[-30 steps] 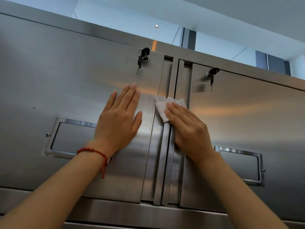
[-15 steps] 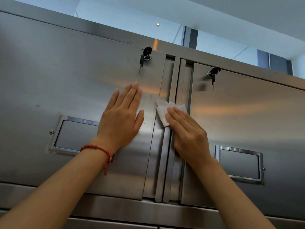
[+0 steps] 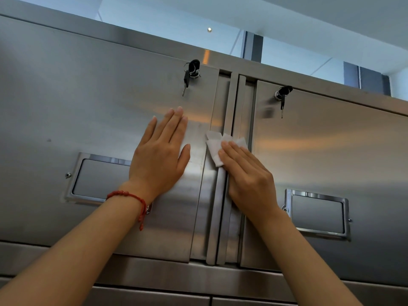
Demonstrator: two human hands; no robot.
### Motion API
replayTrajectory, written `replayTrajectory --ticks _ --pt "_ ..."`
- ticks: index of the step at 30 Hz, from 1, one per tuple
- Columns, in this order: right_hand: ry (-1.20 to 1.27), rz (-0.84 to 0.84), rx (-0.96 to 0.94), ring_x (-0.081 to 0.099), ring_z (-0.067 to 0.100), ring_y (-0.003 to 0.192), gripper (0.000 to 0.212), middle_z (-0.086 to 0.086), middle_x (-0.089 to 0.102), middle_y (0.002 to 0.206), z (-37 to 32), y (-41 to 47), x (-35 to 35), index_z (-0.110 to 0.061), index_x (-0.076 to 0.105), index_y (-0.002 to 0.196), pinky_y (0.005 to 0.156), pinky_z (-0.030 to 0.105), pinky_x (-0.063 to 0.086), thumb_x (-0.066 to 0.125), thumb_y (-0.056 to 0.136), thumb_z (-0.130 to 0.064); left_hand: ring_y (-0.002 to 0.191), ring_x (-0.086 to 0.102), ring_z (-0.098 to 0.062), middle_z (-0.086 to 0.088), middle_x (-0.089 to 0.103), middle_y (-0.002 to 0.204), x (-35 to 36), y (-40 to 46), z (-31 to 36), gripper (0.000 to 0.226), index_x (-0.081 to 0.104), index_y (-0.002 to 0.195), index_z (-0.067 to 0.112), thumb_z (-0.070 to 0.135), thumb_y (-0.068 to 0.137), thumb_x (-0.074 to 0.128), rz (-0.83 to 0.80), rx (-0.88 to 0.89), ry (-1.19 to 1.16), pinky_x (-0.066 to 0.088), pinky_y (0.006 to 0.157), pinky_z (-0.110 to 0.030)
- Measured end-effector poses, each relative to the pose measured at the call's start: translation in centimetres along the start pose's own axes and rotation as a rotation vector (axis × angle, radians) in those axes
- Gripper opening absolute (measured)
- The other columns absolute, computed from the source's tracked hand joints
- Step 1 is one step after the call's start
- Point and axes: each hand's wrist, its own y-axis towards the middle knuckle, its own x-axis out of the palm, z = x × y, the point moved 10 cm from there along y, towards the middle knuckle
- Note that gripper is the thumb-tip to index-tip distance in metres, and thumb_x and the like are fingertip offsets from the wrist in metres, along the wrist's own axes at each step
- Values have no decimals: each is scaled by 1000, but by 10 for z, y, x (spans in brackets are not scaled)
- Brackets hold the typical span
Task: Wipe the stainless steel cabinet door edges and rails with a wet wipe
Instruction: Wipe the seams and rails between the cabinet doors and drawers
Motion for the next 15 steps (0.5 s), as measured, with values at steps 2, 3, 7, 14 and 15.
replayTrajectory --ticks 2,3,7,14,15 --pt "-3 1 7 59 34 112 41 22 62 117 -3 -6 0 5 66 110 95 47 48 75 70 10 139 25 -27 -16 31 148 0 0 0 60 34 141 0 35 92 21 -5 1 -1 17 114 -42" --pt "-4 2 5 59 33 112 40 22 62 117 -6 -10 0 5 66 110 95 46 48 75 71 9 139 25 -27 -16 30 148 0 0 0 61 34 141 0 34 92 21 -7 2 0 17 115 -43" --pt "-5 18 -9 60 32 111 36 21 63 116 -8 -11 -3 4 67 109 94 46 49 72 73 6 139 24 -27 -17 30 148 1 0 0 61 33 141 0 35 92 21 -14 2 0 18 115 -44" --pt "-10 15 50 58 32 113 39 22 62 118 -10 -18 0 6 66 109 97 45 47 73 71 11 139 25 -27 -17 30 148 1 0 0 61 34 141 0 34 92 22 -11 4 -2 18 114 -44" --pt "-15 10 43 58 32 114 41 22 61 118 -12 -21 1 6 66 110 97 45 47 74 70 11 139 25 -28 -17 31 148 0 0 0 60 34 140 0 34 92 22 -9 5 -4 18 114 -44"
